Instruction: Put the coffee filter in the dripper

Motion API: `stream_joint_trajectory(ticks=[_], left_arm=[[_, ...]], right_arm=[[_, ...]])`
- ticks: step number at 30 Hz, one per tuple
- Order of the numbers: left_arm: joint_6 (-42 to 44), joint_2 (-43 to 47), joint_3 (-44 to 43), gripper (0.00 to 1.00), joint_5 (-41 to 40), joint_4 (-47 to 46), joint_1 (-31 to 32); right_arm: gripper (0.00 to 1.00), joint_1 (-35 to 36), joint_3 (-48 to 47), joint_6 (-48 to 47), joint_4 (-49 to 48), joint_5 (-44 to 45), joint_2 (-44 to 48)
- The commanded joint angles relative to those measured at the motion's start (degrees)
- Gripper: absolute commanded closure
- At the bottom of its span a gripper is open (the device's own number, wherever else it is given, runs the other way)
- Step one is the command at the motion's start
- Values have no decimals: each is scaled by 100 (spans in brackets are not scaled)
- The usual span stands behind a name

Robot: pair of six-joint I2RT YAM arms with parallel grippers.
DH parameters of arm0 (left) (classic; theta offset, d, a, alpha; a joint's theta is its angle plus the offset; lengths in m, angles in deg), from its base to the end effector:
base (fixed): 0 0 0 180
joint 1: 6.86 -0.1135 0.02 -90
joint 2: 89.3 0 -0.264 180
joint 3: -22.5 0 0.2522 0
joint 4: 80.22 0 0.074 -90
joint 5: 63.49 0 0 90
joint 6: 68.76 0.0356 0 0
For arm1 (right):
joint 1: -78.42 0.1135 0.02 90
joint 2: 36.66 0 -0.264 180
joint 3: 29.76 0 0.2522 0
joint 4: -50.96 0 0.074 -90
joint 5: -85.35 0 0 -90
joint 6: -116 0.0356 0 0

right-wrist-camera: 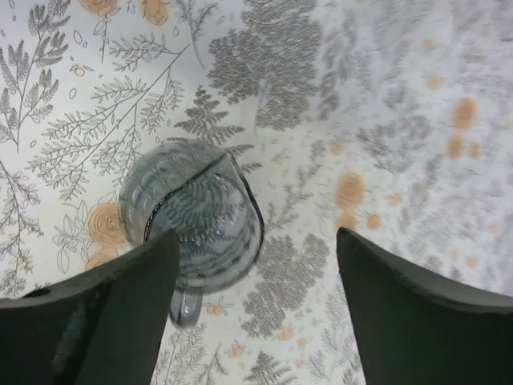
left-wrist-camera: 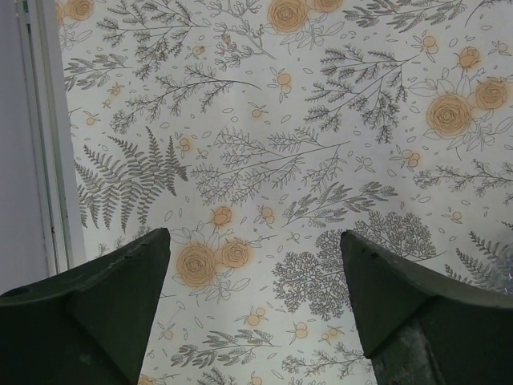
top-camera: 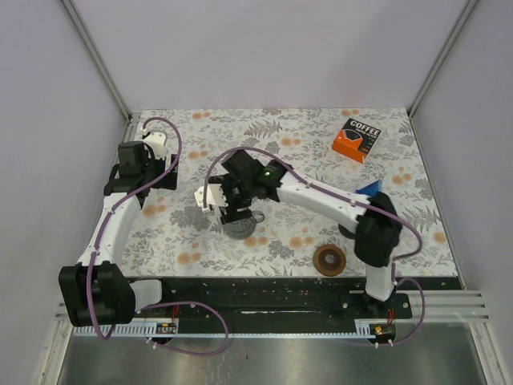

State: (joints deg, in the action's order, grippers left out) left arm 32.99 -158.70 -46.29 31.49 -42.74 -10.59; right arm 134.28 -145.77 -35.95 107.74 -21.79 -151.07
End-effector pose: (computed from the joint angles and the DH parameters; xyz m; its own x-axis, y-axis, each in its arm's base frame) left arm 0.2651 0.0142 0.2904 -0.6020 0.1641 -0.7815 0.1287 0.9858 0.1078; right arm 0.2399 0.3724 0.2723 0.5647 -0.6699 -0.4820 -0.8229 -0.4130 -0.3902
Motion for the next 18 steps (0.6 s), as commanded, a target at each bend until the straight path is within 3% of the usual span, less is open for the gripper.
stream_joint_trajectory(ticks=[1, 6, 12, 18], left_arm=[[91, 217, -122, 9, 197, 9, -32], [108, 235, -210, 9, 311, 158, -32], [73, 217, -333, 9, 346, 361, -32], [64, 270, -351, 9, 382, 422, -32]], right_arm=[[1, 4, 1039, 1981, -1971, 263, 1814], [1, -4, 1743, 4556, -1711, 1439, 2765], [27, -22, 3078, 7297, -841, 2512, 3802], [38, -22, 4106, 10296, 776, 3454, 4707]])
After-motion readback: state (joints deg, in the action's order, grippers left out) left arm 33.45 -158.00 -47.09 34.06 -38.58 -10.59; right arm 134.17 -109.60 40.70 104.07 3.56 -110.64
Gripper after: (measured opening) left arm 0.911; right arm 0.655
